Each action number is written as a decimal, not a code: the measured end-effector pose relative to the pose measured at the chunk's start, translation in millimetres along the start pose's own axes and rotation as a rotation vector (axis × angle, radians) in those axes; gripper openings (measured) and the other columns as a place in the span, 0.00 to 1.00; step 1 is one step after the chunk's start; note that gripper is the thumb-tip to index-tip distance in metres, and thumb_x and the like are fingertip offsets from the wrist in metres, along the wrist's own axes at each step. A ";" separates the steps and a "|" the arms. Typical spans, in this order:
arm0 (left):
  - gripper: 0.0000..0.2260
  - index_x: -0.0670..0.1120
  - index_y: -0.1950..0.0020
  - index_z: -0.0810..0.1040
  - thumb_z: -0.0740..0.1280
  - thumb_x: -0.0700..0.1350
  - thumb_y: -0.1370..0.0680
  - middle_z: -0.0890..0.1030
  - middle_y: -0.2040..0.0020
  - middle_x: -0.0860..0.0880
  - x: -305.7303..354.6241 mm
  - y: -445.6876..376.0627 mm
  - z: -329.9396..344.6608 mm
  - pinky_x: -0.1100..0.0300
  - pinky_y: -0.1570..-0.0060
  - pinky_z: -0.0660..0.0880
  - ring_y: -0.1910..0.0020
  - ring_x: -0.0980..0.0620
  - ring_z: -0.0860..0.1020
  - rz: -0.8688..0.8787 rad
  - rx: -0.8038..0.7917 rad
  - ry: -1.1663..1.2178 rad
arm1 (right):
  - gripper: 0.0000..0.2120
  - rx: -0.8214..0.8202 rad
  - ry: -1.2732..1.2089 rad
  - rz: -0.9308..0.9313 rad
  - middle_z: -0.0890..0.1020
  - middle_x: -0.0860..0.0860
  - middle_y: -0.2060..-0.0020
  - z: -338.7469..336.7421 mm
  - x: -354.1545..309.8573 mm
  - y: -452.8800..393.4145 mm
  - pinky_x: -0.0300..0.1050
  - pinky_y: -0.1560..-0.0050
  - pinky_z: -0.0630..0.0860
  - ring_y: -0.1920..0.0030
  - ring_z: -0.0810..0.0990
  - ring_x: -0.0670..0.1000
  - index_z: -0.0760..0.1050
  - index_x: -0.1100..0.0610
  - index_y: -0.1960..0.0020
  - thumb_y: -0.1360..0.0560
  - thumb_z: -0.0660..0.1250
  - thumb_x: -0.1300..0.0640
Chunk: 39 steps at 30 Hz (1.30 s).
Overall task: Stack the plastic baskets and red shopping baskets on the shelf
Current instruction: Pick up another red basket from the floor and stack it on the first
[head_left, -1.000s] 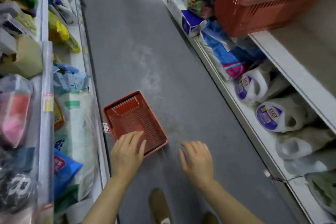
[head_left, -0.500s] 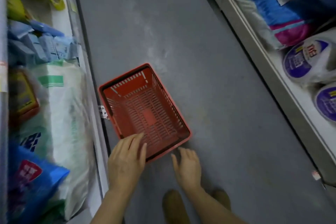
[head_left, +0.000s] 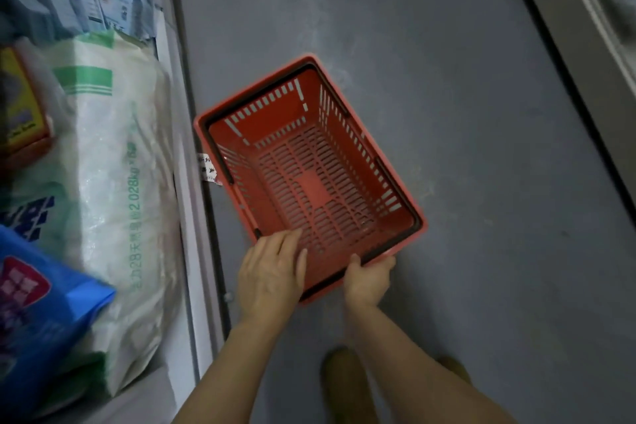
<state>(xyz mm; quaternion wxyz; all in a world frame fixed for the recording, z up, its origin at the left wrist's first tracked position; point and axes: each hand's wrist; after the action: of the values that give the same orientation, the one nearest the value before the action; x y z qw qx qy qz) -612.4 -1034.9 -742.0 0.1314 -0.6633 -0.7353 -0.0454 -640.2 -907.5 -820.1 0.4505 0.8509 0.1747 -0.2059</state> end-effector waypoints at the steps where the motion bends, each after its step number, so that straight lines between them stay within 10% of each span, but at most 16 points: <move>1: 0.13 0.43 0.43 0.83 0.67 0.46 0.24 0.84 0.51 0.48 -1.2 -4.2 1.8 0.53 0.56 0.80 0.56 0.47 0.82 -0.003 -0.007 -0.006 | 0.24 0.025 0.039 -0.051 0.79 0.63 0.43 -14.7 -1.7 -8.7 0.53 0.41 0.72 0.42 0.78 0.65 0.66 0.63 0.33 0.27 0.68 0.61; 9: 0.17 0.41 0.38 0.81 0.73 0.39 0.27 0.84 0.46 0.43 -25.6 -62.6 31.9 0.46 0.53 0.79 0.53 0.39 0.81 -0.086 -0.079 0.008 | 0.18 0.193 0.174 -0.373 0.82 0.62 0.48 -128.2 -26.8 -112.3 0.57 0.49 0.74 0.49 0.80 0.65 0.74 0.57 0.35 0.24 0.67 0.57; 15: 0.33 0.47 0.18 0.48 0.62 0.46 0.18 0.57 0.20 0.41 -63.5 -92.7 67.3 0.39 0.30 0.64 0.25 0.36 0.62 -0.373 -0.343 -0.007 | 0.29 0.179 0.232 -0.428 0.79 0.58 0.42 -156.7 -7.7 -124.4 0.55 0.45 0.76 0.48 0.81 0.61 0.62 0.54 0.24 0.22 0.65 0.51; 19: 0.34 0.53 0.18 0.43 0.61 0.48 0.17 0.66 0.29 0.38 -66.2 -106.3 71.3 0.39 0.41 0.71 0.35 0.37 0.72 -0.416 -0.366 0.143 | 0.30 0.067 0.266 -0.609 0.78 0.54 0.36 -157.4 12.1 -126.7 0.60 0.43 0.77 0.41 0.79 0.59 0.58 0.45 0.24 0.24 0.55 0.39; 30: 0.30 0.58 0.19 0.52 0.62 0.47 0.18 0.73 0.45 0.40 -7.4 -106.1 12.8 0.44 0.48 0.74 0.48 0.37 0.76 -0.371 -0.210 0.288 | 0.27 0.180 0.070 -0.619 0.79 0.49 0.39 -248.5 -64.0 -96.4 0.42 0.38 0.71 0.42 0.78 0.48 0.70 0.53 0.28 0.25 0.70 0.62; 39: 0.31 0.62 0.20 0.52 0.63 0.47 0.18 0.71 0.48 0.44 110.1 -169.2 -130.1 0.52 0.55 0.70 0.49 0.41 0.76 -0.244 -0.132 0.361 | 0.26 0.262 -0.058 -0.607 0.79 0.47 0.39 -383.0 -160.7 -30.3 0.43 0.37 0.71 0.41 0.77 0.47 0.70 0.51 0.28 0.25 0.69 0.60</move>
<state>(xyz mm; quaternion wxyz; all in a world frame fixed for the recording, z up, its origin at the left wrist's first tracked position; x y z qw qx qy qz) -771.6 -979.8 -570.7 0.2109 -0.5575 -0.7702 -0.2269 -718.2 -588.1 -564.5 0.2599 0.8046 0.3796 -0.3756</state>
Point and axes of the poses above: each hand's wrist, its own y-axis away from the middle knuckle, its own z-axis out of the palm, x = y × z
